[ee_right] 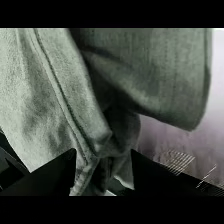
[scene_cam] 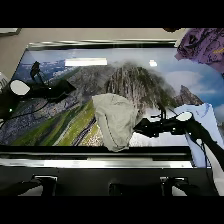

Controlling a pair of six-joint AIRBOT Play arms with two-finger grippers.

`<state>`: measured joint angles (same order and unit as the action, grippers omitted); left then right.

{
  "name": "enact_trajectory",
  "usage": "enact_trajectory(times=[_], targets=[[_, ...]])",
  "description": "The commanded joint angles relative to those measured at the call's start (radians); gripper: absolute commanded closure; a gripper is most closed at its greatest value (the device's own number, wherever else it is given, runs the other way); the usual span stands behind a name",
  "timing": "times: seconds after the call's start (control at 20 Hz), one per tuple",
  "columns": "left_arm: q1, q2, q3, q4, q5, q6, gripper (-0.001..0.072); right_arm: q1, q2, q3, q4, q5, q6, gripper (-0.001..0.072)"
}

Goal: Fold the clothes and pants, and hang the long-sleeved shirts on hangers.

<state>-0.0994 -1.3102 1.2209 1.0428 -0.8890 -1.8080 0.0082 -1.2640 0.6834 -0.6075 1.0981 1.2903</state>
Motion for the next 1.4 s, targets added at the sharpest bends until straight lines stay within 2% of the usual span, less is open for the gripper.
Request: enact_trajectory(times=[0.0,0.05,0.1,0.15,0.2,0.25,0.35,0.55,0.65,0.8,1.1,1.15,1.35], targets=[[0.010,-0.004,0.000,0.001,-0.001,0.003,0.0075,0.099,0.000,-0.042,0.082,-0.131,0.002,0.0301],[0.010,-0.006,0.000,0.000,-0.002,0.001,0.0075,0.112,0.000,-0.042,0.084,-0.153,0.013,0.0309],[0.010,-0.009,0.000,0.000,-0.014,-0.027,0.0075,0.114,0.000,-0.042,0.085,-0.163,0.019,0.0410],[0.015,-0.018,0.000,0.000,-0.033,-0.055,0.0074,0.113,0.001,-0.042,0.090,-0.165,0.016,0.0592],[0.023,-0.037,0.000,-0.002,-0.058,-0.069,0.0074,0.114,0.003,-0.040,0.090,-0.168,0.014,0.0679],[0.029,-0.066,0.000,-0.004,-0.078,-0.059,0.0074,0.114,0.010,-0.040,0.090,-0.169,0.015,0.0680],[0.029,-0.148,0.000,-0.042,-0.068,0.014,0.0074,0.114,0.043,-0.039,0.069,-0.165,0.031,0.0680],[0.029,-0.317,0.000,-0.306,0.021,0.255,0.0074,0.114,0.131,-0.038,-0.090,-0.154,0.164,0.0681],[0.029,-0.382,0.000,-0.419,0.050,0.343,0.0075,0.114,0.172,-0.038,-0.154,-0.145,0.218,0.0681],[0.023,-0.444,0.000,-0.537,0.053,0.434,0.0075,0.114,0.203,-0.037,-0.183,-0.116,0.237,0.0680],[-0.025,-0.501,0.022,-0.550,0.083,0.467,0.0076,0.114,0.224,-0.036,-0.182,-0.077,0.240,0.0680],[-0.037,-0.512,0.035,-0.550,0.087,0.466,0.0108,0.114,0.225,-0.036,-0.182,-0.075,0.240,0.0680],[-0.092,-0.581,0.113,-0.550,0.090,0.441,0.0127,0.114,0.245,-0.036,-0.182,-0.076,0.240,0.0680]])
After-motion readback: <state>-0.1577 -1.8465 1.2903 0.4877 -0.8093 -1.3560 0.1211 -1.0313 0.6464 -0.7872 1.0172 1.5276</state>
